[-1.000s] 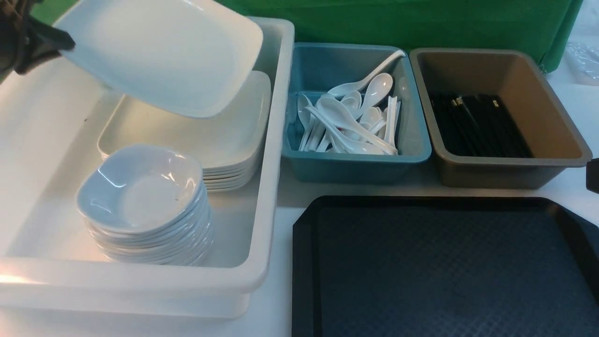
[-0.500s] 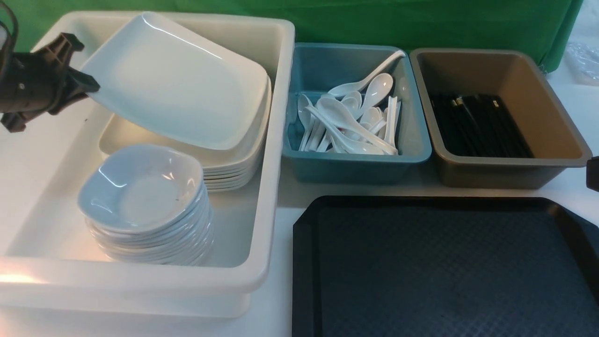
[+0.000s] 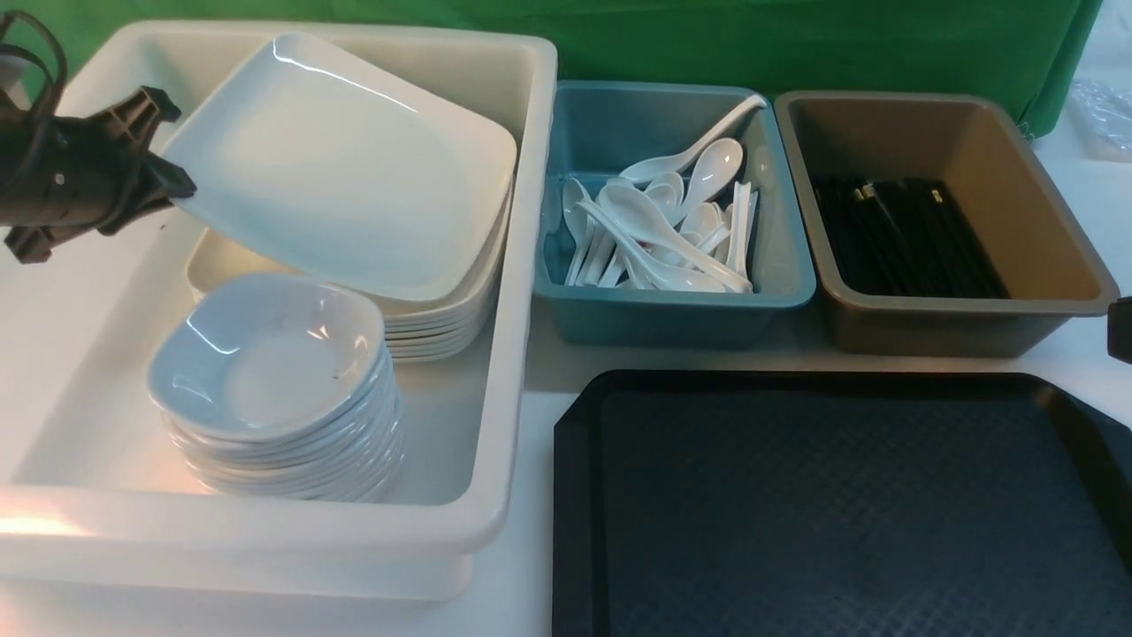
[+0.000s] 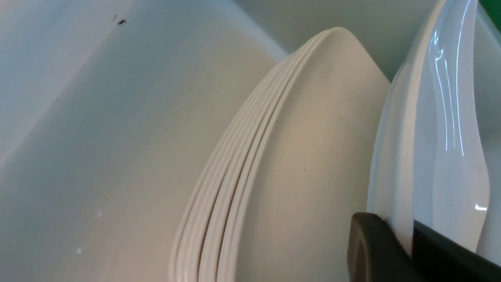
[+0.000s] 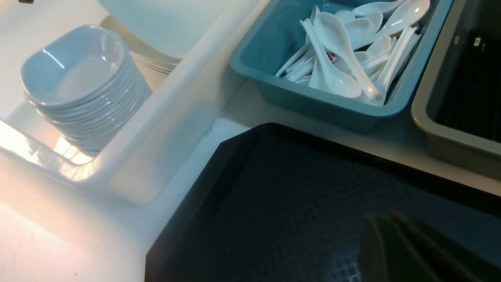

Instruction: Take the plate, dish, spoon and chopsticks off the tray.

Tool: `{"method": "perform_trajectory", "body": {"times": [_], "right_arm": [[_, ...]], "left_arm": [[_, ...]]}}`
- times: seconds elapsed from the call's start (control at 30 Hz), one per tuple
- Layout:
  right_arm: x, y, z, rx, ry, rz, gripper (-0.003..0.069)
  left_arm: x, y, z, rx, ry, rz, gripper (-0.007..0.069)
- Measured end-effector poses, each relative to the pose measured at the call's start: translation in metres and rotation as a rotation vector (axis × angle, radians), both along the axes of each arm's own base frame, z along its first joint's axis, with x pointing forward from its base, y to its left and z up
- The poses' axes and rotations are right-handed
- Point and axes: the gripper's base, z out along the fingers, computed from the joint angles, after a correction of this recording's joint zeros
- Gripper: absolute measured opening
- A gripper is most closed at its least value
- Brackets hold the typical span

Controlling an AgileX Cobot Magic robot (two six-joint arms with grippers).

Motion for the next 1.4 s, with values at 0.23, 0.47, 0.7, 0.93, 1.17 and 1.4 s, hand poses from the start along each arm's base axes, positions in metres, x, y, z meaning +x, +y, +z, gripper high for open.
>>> {"method": "perform_trajectory", "body": {"times": [0.23, 0.47, 0.7, 0.93, 1.17, 1.4], "right_arm": [[0.000, 0.000, 0.000, 0.000, 0.001, 0.000, 0.0020], [0.000, 0.000, 0.000, -0.001, 0.003, 0.002, 0.0020], [-0.001, 0.000, -0.001, -0.002, 0.011, 0.007, 0.0020], [-0.002, 0.001, -0.001, -0.004, 0.020, 0.013, 0.0020], [-0.006, -0.001, 0.013, -0.002, -0.058, -0.005, 0.0020], [-0.037, -0.017, 0.046, -0.022, -0.328, -0.178, 0.0020]], "left_arm": [[-0.001, 0.000, -0.010, 0.023, 0.065, -0.030, 0.0113], [-0.002, -0.001, -0.019, 0.036, 0.113, -0.065, 0.0329], [-0.012, -0.001, -0.006, 0.160, 0.113, -0.149, 0.0482], [-0.027, -0.005, 0.025, 0.236, 0.057, -0.206, 0.0475], [-0.060, -0.026, 0.079, 0.341, -0.086, -0.336, 0.0185], [-0.112, -0.097, 0.137, 0.458, -0.313, -0.583, 0.0004]]}}
